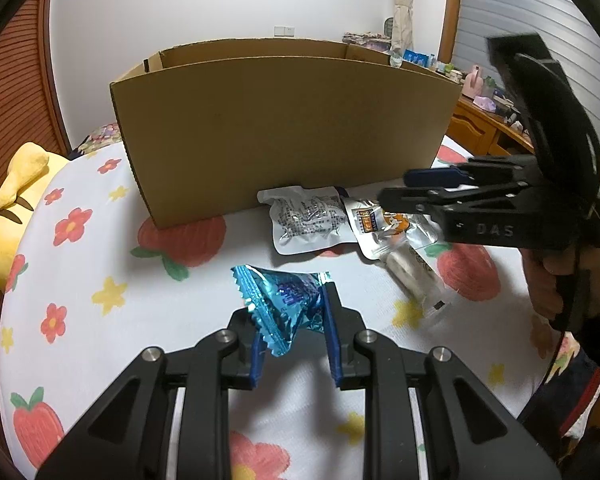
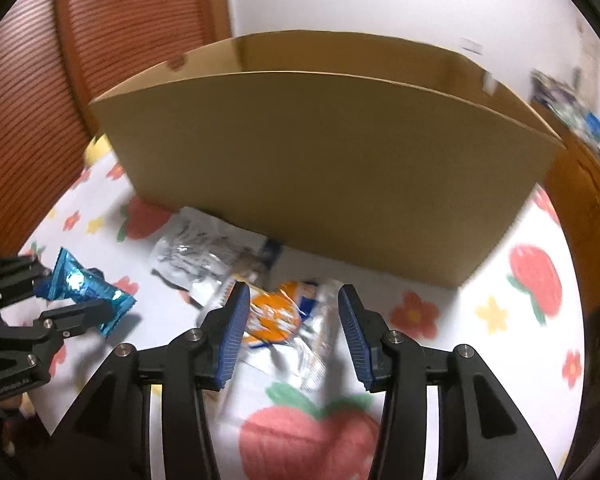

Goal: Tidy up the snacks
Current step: 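Grasp the silver orange-printed pouch with the right tool while the left tool holds the blue candy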

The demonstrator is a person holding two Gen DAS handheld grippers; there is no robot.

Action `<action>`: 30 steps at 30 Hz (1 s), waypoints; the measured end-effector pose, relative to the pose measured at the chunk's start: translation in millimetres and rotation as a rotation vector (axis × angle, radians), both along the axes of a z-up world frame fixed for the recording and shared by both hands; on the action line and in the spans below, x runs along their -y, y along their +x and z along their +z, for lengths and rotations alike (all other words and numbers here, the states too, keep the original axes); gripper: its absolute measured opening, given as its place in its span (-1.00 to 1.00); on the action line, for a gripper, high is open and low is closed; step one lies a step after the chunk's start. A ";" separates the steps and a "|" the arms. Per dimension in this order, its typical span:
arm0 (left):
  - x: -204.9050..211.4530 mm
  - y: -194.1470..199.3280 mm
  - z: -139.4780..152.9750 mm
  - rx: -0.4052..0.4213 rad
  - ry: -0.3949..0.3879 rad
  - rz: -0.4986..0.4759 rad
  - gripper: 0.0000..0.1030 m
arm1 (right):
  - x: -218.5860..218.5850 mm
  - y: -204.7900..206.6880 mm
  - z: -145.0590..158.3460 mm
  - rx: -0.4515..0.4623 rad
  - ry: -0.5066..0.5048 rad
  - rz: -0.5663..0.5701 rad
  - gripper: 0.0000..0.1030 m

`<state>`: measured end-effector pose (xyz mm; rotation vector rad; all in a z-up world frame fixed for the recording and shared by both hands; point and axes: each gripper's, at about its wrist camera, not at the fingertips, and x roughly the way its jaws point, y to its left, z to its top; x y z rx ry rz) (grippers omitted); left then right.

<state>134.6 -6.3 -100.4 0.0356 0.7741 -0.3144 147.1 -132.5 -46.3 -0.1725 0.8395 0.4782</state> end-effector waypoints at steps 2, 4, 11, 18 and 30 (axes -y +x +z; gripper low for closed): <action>0.4 -0.2 -0.2 -0.002 -0.001 -0.001 -0.56 | -8.2 5.4 0.9 0.007 -0.012 0.042 -0.09; 0.3 0.0 -0.7 -0.004 0.001 -0.002 -0.56 | -12.8 9.2 1.0 0.000 -0.008 0.077 -0.10; -1.3 0.7 -0.2 -0.007 -0.005 -0.002 -0.55 | -22.8 19.0 -10.8 -0.070 -0.062 0.158 -0.12; -1.8 1.1 1.0 -0.004 -0.013 0.000 -0.55 | -6.8 3.2 -13.8 -0.114 -0.076 0.174 -0.06; 0.4 1.6 -3.9 -0.019 -0.010 -0.005 -0.55 | -19.4 -15.8 -19.6 -0.092 -0.148 0.201 0.33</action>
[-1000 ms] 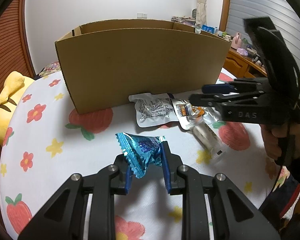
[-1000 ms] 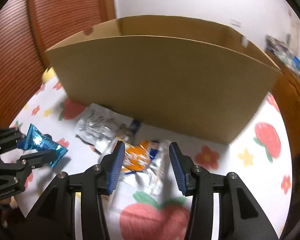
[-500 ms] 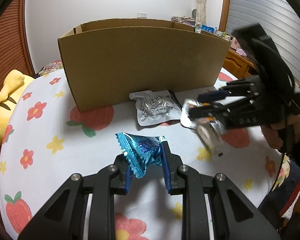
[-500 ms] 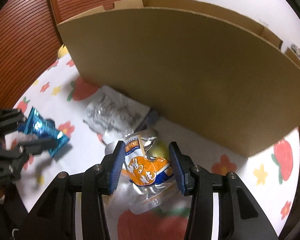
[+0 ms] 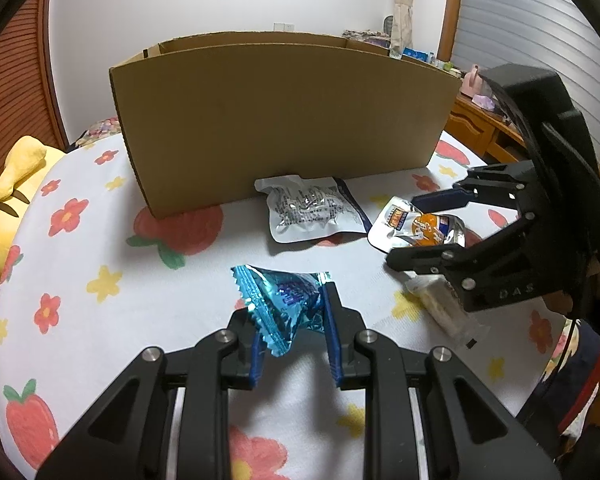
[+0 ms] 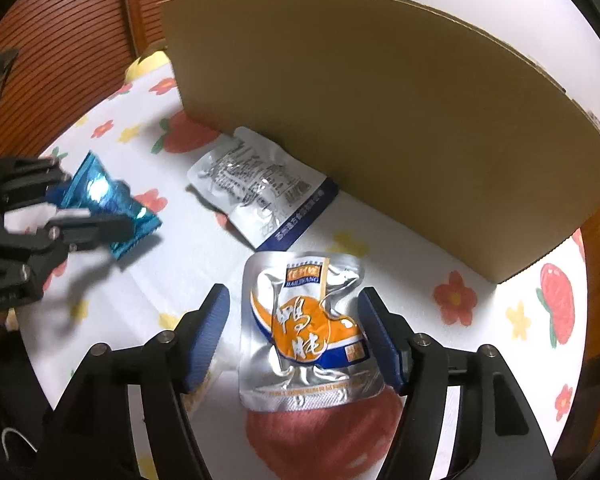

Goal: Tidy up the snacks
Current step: 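Grasp the silver orange-printed pouch with the right tool while the left tool holds the blue candy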

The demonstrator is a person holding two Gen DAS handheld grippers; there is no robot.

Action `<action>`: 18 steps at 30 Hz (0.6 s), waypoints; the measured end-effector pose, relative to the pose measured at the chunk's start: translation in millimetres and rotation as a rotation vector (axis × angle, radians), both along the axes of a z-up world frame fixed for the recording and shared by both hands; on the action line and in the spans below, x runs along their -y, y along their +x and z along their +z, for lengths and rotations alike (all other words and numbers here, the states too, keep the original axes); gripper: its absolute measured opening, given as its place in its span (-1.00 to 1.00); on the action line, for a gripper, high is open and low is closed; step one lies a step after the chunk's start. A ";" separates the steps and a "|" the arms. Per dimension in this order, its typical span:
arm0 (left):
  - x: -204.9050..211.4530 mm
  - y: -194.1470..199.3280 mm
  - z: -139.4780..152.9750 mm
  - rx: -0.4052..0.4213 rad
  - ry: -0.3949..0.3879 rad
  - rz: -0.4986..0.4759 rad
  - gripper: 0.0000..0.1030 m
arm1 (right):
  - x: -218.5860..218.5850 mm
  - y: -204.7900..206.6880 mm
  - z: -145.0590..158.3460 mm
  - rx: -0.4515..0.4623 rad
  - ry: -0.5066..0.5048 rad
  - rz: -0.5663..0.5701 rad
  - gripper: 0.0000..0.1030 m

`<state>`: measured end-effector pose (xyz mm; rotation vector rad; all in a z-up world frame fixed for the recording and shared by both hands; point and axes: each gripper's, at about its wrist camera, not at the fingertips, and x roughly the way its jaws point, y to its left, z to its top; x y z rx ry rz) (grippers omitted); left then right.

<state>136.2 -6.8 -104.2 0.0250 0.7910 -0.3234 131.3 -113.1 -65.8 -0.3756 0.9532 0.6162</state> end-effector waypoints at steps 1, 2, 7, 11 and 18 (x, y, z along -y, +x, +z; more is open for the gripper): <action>0.2 -0.3 -0.1 0.000 0.001 -0.001 -0.55 | -0.4 1.7 -0.4 -0.002 0.005 -0.004 0.33; 0.0 -0.8 0.0 0.000 0.001 -0.001 -0.55 | -0.4 2.6 -0.6 0.001 0.008 -0.003 0.33; -2.2 -2.4 2.2 0.004 -0.003 0.005 -0.55 | 4.7 5.2 1.6 -0.012 0.027 -0.023 0.08; -2.1 -2.6 2.7 0.007 -0.005 0.005 -0.55 | 16.4 4.9 8.3 -0.018 0.032 -0.038 -0.25; -2.2 -3.3 2.5 0.008 -0.004 0.005 -0.55 | 22.8 6.1 7.2 -0.045 0.060 -0.054 -0.27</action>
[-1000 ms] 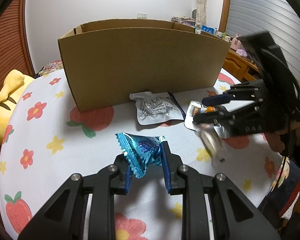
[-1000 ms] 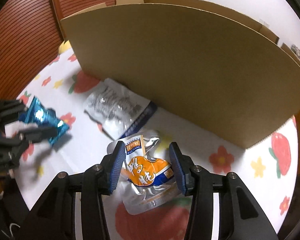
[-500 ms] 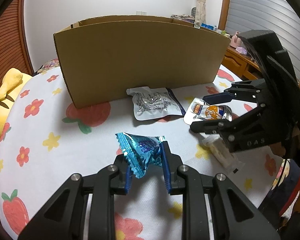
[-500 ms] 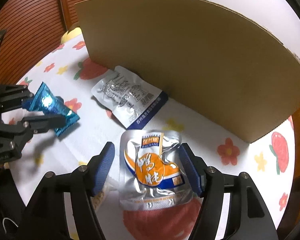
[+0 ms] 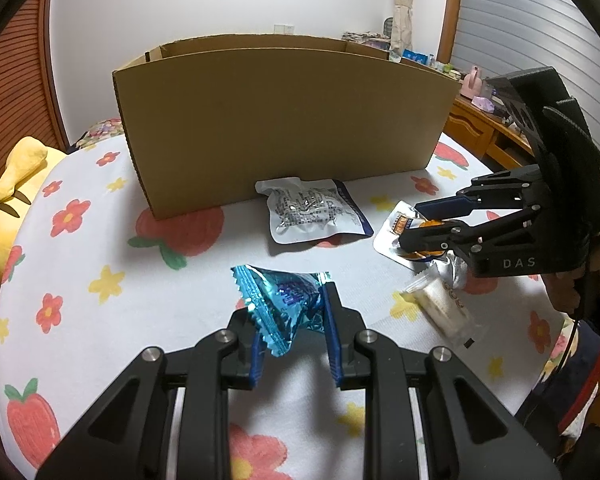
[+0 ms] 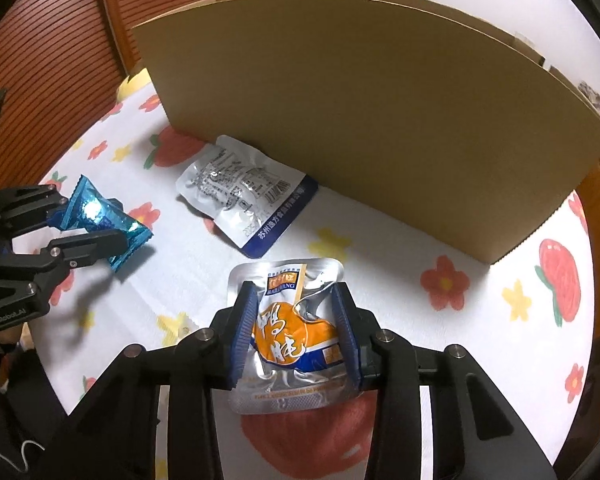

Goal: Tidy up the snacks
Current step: 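Grasp the silver orange-printed pouch with the right tool while the left tool holds the blue candy, then lift the silver pouch with the right tool while the left tool holds the blue candy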

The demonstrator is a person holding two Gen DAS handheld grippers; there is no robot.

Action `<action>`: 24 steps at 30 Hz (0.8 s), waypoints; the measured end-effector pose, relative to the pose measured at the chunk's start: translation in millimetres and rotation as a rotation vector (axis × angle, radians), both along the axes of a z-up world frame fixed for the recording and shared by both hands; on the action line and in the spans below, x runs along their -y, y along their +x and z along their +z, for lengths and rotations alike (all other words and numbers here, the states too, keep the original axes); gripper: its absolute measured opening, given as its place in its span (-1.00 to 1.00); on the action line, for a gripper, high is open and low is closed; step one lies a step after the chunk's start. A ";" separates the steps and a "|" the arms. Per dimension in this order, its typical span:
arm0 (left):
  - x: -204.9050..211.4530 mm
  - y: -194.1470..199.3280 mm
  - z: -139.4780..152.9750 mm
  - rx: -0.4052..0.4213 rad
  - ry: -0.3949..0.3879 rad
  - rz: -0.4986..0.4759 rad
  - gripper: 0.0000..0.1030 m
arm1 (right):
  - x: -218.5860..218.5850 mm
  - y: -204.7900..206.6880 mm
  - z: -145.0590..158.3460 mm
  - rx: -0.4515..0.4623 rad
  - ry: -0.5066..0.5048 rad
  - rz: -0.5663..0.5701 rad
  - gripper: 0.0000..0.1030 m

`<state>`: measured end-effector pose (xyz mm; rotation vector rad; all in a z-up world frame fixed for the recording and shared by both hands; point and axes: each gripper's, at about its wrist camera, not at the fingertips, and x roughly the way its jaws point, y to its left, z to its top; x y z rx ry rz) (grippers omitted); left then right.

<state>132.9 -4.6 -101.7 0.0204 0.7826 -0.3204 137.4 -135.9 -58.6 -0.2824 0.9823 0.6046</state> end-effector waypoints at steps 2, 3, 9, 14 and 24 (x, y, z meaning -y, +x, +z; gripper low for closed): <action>-0.8 0.3 0.2 0.001 -0.001 0.002 -0.55 | 0.8 -0.4 0.5 0.000 0.005 -0.005 -0.27; -1.1 0.5 0.1 0.000 -0.002 0.003 -0.55 | 1.0 -0.5 0.7 0.000 0.005 -0.005 -0.27; 0.1 -0.3 0.9 0.004 -0.002 0.002 -0.55 | 4.9 -1.0 1.6 -0.002 0.015 -0.015 -0.28; -0.2 -0.3 3.9 0.011 0.000 0.003 -0.55 | 5.7 -3.7 6.0 0.022 0.018 -0.018 -0.28; 1.0 1.5 8.4 0.020 0.001 0.004 -0.55 | 4.8 -4.9 9.0 0.046 0.009 -0.016 -0.93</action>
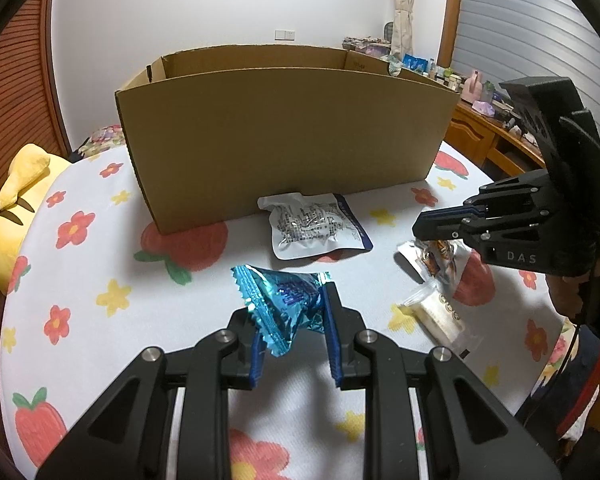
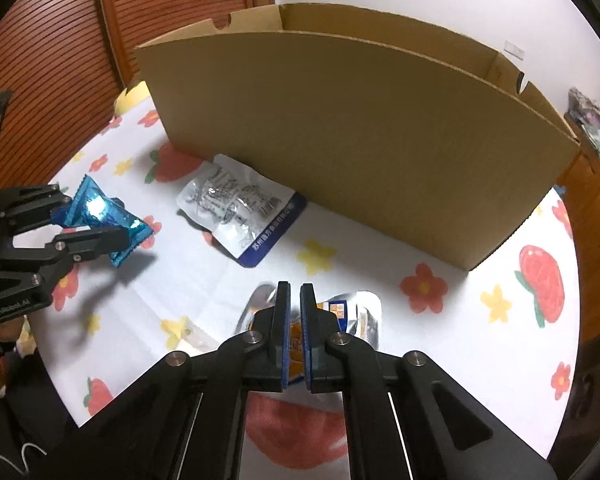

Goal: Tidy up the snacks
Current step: 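Lift the silver pouch with the right tool while the left tool holds the blue candy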

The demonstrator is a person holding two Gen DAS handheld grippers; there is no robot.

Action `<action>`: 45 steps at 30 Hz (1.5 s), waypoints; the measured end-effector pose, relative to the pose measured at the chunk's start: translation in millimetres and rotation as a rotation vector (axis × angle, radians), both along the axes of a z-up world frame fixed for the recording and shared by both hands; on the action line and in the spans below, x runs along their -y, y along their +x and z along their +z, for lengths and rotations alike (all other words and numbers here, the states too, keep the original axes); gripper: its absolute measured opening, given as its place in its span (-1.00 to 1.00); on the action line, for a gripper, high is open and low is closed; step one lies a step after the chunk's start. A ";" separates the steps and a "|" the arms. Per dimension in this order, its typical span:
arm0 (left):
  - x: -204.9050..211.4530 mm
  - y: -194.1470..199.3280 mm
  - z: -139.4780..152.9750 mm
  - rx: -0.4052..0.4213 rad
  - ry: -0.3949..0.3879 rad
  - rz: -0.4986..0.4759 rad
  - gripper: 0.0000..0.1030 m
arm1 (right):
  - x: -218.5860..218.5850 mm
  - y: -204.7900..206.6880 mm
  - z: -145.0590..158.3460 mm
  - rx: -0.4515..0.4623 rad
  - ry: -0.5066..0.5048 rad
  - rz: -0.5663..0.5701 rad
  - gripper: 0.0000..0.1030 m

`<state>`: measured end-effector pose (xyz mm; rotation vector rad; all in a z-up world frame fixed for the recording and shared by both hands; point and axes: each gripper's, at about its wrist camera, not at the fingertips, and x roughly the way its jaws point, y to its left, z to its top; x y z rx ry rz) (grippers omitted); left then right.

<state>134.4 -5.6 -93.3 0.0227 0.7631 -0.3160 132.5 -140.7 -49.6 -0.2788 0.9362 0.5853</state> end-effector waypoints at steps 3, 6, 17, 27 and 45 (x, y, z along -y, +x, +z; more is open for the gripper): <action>-0.4 -1.1 -0.5 0.000 0.001 0.000 -0.55 | 3.1 -2.0 2.0 0.008 0.010 0.014 -0.69; -0.9 -2.0 0.1 0.003 -0.005 0.000 -0.55 | 8.1 -4.6 7.7 0.028 0.001 -0.005 -0.47; -1.5 -4.1 0.9 0.006 -0.008 -0.007 -0.55 | 16.5 -11.2 -6.3 0.004 0.038 -0.077 0.43; 0.5 -3.5 -0.7 0.003 -0.006 -0.006 -0.55 | 6.9 -8.8 -20.5 0.005 -0.023 -0.095 0.77; -0.1 -3.6 0.4 0.008 -0.008 -0.003 -0.55 | 0.5 -16.4 -22.0 0.023 -0.028 -0.090 0.58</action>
